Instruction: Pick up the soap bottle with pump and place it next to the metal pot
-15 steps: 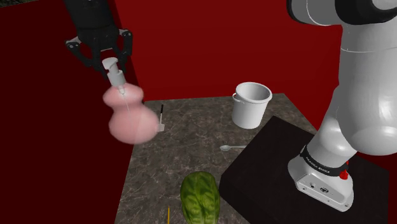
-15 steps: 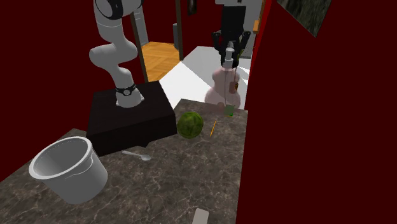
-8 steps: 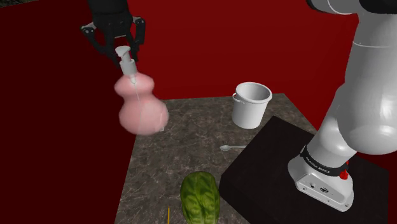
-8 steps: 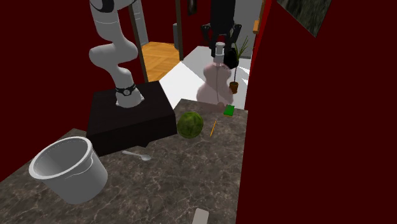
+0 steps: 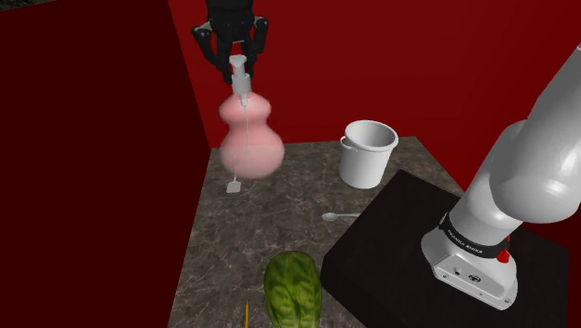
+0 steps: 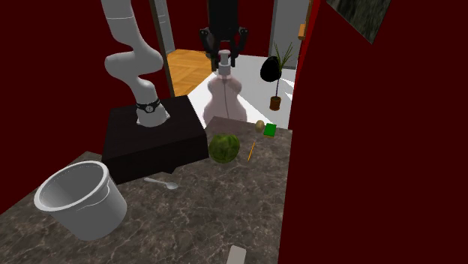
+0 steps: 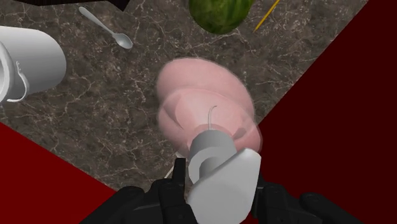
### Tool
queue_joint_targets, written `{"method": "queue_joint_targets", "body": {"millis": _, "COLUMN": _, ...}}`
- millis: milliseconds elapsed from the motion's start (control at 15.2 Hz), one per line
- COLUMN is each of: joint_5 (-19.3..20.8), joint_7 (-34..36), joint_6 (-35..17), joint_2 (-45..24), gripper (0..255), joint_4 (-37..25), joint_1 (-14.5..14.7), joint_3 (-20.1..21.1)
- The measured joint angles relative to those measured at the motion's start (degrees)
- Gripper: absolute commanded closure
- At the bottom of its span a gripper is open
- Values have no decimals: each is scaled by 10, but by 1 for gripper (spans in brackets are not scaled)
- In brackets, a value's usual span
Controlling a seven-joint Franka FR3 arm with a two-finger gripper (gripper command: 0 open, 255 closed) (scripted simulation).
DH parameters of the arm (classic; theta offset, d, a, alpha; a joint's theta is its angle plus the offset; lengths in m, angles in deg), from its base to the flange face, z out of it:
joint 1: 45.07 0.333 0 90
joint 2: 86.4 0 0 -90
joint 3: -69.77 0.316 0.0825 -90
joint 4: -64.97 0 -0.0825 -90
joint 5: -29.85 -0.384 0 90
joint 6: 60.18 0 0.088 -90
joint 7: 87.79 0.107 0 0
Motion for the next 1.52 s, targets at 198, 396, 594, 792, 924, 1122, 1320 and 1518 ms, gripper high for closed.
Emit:
{"method": "queue_joint_targets", "body": {"millis": 198, "joint_5": -22, "joint_7": -46, "joint_6": -12, "joint_2": 53, "gripper": 255, "joint_4": 58, "joint_1": -20, "joint_3": -24}}
{"method": "queue_joint_targets", "body": {"millis": 396, "joint_5": -37, "joint_7": -93, "joint_6": -22, "joint_2": 97, "gripper": 255, "joint_4": 109, "joint_1": -37, "joint_3": -52}}
{"method": "queue_joint_targets", "body": {"millis": 594, "joint_5": -47, "joint_7": -135, "joint_6": -28, "joint_2": 141, "gripper": 255, "joint_4": 156, "joint_1": -49, "joint_3": -78}}
{"method": "queue_joint_targets", "body": {"millis": 792, "joint_5": -50, "joint_7": -177, "joint_6": -27, "joint_2": 172, "gripper": 255, "joint_4": 185, "joint_1": -61, "joint_3": -107}}
{"method": "queue_joint_targets", "body": {"millis": 924, "joint_5": -50, "joint_7": -204, "joint_6": -27, "joint_2": 191, "gripper": 255, "joint_4": 203, "joint_1": -69, "joint_3": -126}}
{"method": "queue_joint_targets", "body": {"millis": 1122, "joint_5": -47, "joint_7": -251, "joint_6": -32, "joint_2": 223, "gripper": 255, "joint_4": 240, "joint_1": -82, "joint_3": -160}}
{"method": "queue_joint_targets", "body": {"millis": 1320, "joint_5": -40, "joint_7": -291, "joint_6": -28, "joint_2": 245, "gripper": 255, "joint_4": 258, "joint_1": -94, "joint_3": -189}}
{"method": "queue_joint_targets", "body": {"millis": 1518, "joint_5": -31, "joint_7": -334, "joint_6": -29, "joint_2": 261, "gripper": 255, "joint_4": 274, "joint_1": -108, "joint_3": -222}}
